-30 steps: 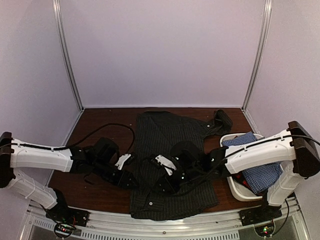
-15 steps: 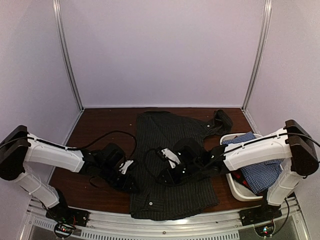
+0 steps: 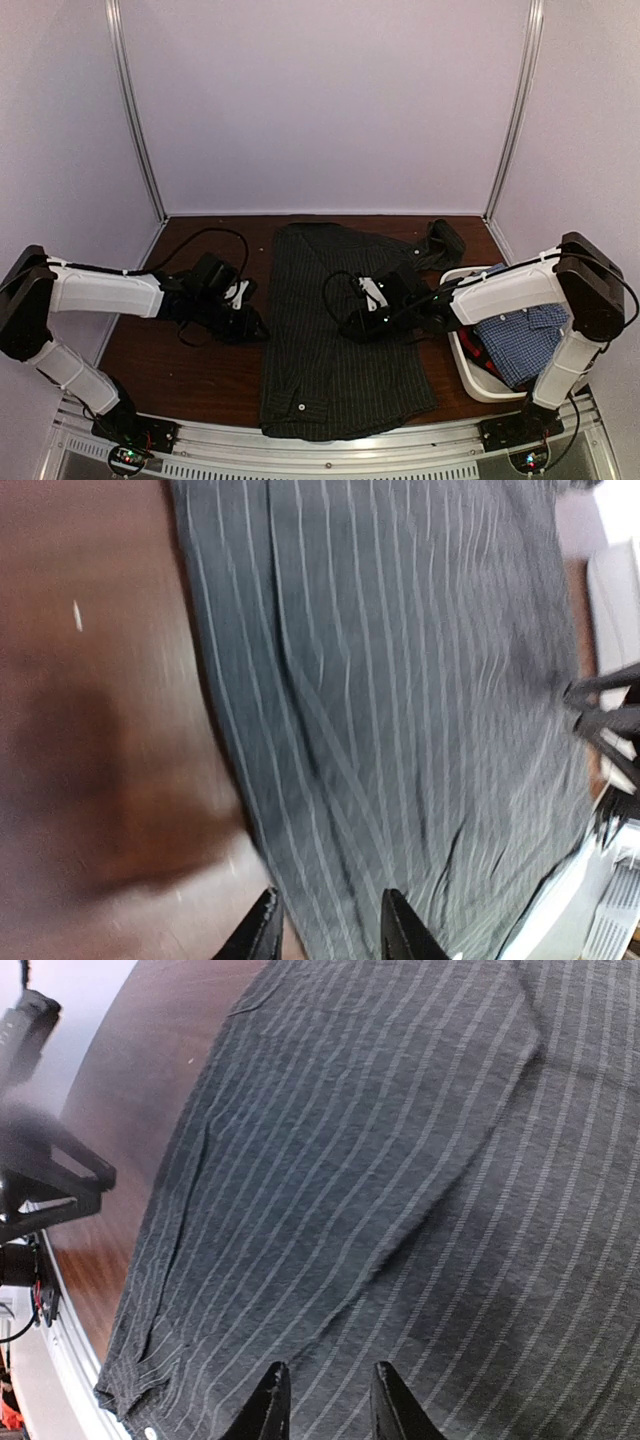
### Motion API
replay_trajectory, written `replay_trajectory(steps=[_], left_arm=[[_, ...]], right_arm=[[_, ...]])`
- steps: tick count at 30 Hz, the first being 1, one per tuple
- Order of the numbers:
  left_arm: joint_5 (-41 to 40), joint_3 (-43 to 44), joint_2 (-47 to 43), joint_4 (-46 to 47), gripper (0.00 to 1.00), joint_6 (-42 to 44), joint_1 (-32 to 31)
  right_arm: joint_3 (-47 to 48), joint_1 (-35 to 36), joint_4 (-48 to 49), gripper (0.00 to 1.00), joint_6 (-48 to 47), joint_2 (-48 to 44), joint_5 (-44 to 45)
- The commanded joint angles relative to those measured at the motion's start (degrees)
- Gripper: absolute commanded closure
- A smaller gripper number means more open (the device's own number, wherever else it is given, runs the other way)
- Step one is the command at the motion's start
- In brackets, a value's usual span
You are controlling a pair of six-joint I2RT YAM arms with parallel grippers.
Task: Fold and stack the long sleeve shirts
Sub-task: Adjust the 1/3-folded shirt at the center of the board.
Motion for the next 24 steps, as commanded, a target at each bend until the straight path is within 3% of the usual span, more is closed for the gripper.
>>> replay_trajectory(steps=[1, 17, 20, 24], left_arm=[[-2.9, 6.7, 5.0, 0.8, 0.63, 3.2, 3.4], [-4.9, 22.9, 25.2, 3.6, 0.64, 5.2, 8.5], [-4.8, 23.1, 26.1, 3.3, 0.71, 4.8, 8.4], [-6.8, 23.2, 26.0, 1.3, 0.92, 4.7, 8.8]], right_arm=[[-2.2, -3.6, 0.6, 0.71, 1.4, -3.7, 3.3], [-8.4, -8.5, -4.0, 0.64, 0.4, -14.1, 6.6], [-8.8, -8.6, -4.7, 0.63, 0.5, -15.7, 7.5], [-8.9, -8.6, -5.8, 0.61, 0.2, -16.8, 8.1]])
